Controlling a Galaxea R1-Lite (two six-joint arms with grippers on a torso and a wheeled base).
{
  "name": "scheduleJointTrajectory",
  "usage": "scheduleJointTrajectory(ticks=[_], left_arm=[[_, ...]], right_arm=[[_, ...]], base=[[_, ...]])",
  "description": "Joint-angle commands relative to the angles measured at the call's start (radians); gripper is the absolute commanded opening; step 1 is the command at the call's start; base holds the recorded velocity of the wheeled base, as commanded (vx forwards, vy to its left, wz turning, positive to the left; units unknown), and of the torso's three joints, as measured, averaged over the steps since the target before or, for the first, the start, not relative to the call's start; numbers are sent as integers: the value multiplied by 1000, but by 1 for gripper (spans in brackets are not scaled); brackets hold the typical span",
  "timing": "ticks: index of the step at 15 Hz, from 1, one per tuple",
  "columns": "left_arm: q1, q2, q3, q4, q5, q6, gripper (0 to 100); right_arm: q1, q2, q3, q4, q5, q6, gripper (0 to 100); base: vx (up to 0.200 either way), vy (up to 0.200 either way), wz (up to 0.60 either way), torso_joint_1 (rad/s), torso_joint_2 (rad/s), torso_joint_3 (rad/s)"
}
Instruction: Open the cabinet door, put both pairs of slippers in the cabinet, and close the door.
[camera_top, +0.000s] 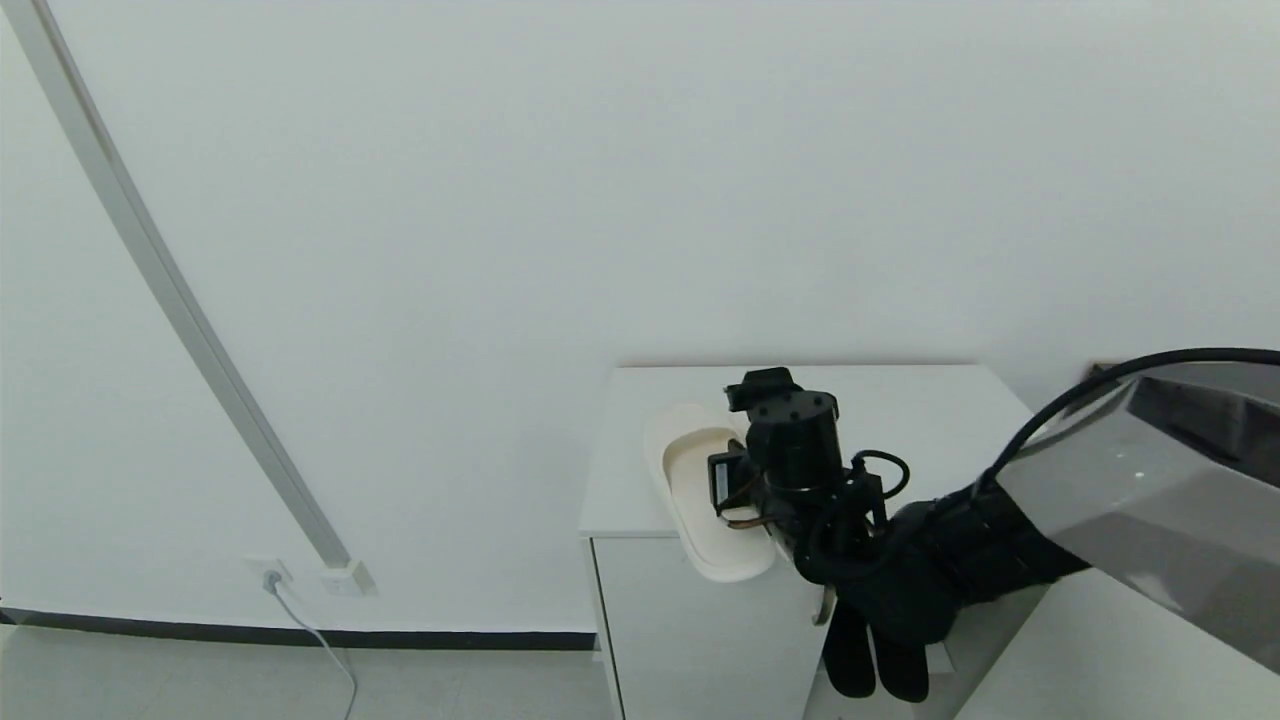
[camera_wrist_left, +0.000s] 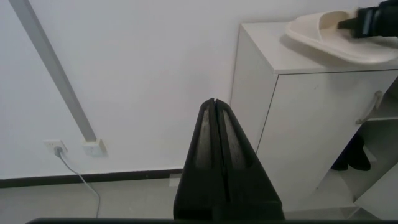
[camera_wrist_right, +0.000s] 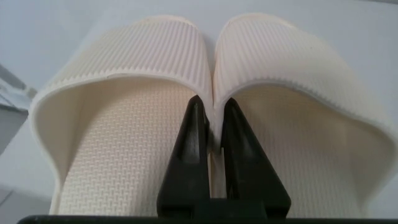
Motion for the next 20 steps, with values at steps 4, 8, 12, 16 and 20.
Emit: scheduleJointTrajectory(ticks=[4,8,12,16,20], left_arm=[[0,1,0,0,0,1,0],[0,1,0,0,0,0,0],[0,1,0,0,0,0,0],[0,1,0,0,0,0,0],[0,1,0,0,0,0,0]], right_arm=[[82,-303,396,-90,41,22,0],[98,-290,407,-90,46,24,0],[101,-290,410,-90,44,24,0],[105,-288,411,-90,44,24,0],[105,-302,444,-93,46,22,0]], base=[[0,0,0,0,0,0],[0,0,0,0,0,0],[-100,0,0,1,0,0],[-200,0,0,7,5,0],[-200,0,0,-7,0,2]])
